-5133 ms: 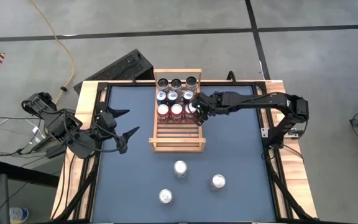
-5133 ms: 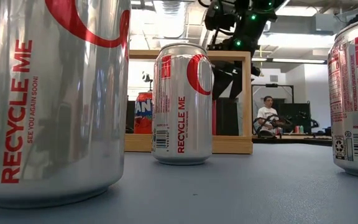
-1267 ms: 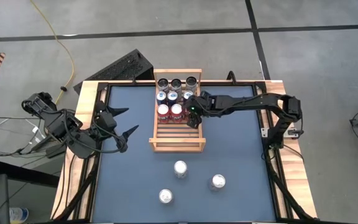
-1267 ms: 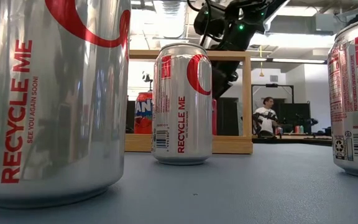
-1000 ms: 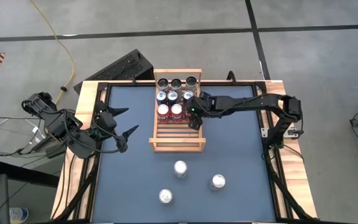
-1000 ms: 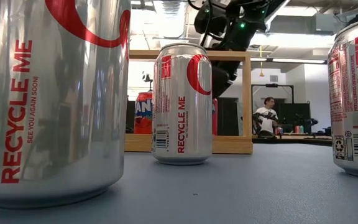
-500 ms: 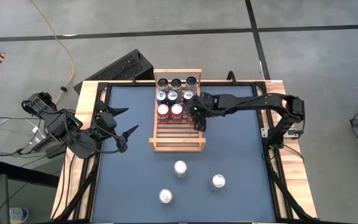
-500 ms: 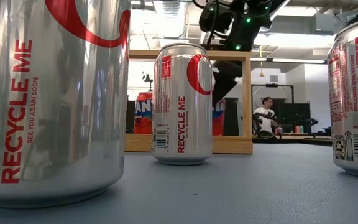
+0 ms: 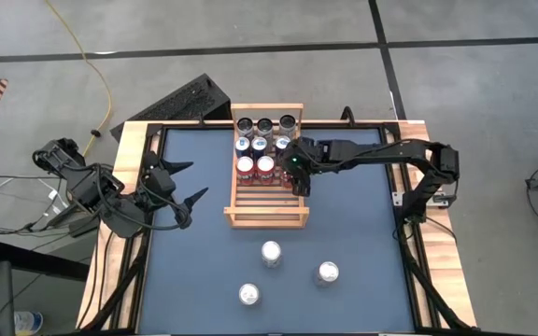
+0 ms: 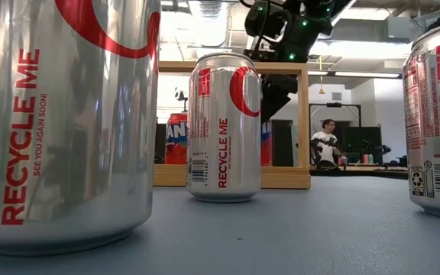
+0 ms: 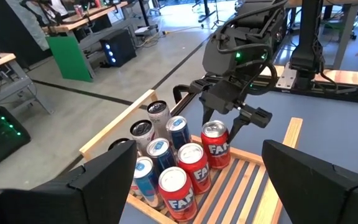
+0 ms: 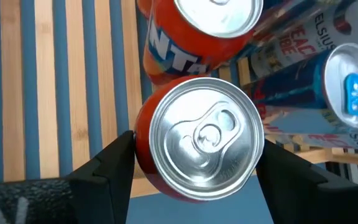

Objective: Place canned beverage on shelf
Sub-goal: Put the orange soda can on the shelf aligned with the other orange soda cans

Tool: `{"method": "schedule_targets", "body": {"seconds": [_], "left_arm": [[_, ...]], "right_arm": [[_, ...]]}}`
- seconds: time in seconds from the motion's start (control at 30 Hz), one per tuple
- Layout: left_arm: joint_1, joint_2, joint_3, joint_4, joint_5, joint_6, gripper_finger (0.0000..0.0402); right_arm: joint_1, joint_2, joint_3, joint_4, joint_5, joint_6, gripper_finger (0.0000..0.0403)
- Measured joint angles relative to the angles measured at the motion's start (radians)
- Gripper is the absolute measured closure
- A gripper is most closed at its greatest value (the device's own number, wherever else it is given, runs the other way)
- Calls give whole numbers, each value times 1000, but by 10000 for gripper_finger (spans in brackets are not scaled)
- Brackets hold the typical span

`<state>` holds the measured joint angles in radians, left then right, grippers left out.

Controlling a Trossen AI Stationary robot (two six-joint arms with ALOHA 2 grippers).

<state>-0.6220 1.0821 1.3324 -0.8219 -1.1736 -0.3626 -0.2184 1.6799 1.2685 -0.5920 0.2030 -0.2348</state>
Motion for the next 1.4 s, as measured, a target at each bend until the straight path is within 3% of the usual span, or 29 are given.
{"method": "schedule_targets", "body": {"seconds": [0.3, 0.53, 1.4], "left_arm": [[0, 0, 0, 0, -1, 3, 68], [0, 0, 0, 0, -1, 3, 68], [0, 0, 0, -9, -1, 3, 68]], "right_arm": [[-14, 1, 0, -1, -48, -22, 133], [-20, 9, 2, 0, -49, -128, 133], [-48, 9, 2, 27, -75, -220, 133]]}}
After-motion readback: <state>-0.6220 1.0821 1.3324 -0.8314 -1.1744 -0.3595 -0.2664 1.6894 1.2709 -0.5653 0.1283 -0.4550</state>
